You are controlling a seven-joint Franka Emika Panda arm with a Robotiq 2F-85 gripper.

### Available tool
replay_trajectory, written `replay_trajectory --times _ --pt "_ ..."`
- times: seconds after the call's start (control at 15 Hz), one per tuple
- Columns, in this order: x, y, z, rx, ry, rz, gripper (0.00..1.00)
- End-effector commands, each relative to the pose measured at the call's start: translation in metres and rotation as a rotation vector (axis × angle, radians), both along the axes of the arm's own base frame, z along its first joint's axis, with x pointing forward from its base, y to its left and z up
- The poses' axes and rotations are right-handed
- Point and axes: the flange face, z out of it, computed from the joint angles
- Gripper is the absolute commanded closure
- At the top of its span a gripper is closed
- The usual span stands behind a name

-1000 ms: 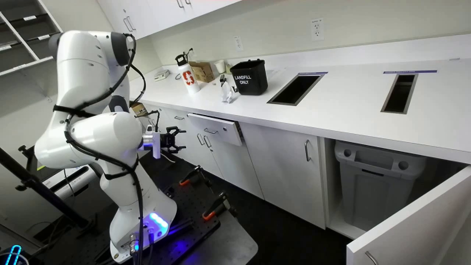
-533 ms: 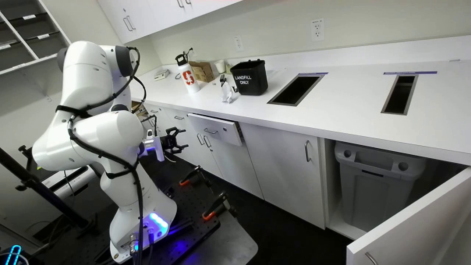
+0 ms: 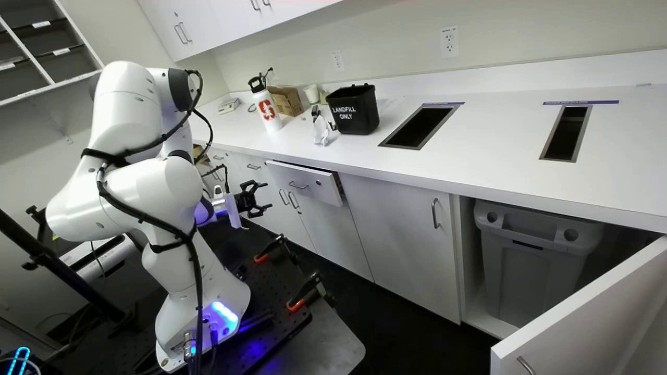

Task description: Open the first drawer from the right

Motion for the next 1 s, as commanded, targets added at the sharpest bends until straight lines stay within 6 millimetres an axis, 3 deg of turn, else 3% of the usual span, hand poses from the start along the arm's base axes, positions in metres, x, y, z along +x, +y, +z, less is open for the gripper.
replay_trajectory --times 0.0,0.47,0.53,0.93 --pt "0.023 -0.004 -0.027 -0.010 -0.081 0.044 0.00" --pt "0.057 -0.003 -0.061 -0.034 -0.307 -0.045 0.00" --pt "0.050 -0.010 -0.051 -0.056 -0.256 -0.010 0.00" --pt "0.058 -0.004 -0.064 -0.040 -0.297 -0.045 0.00"
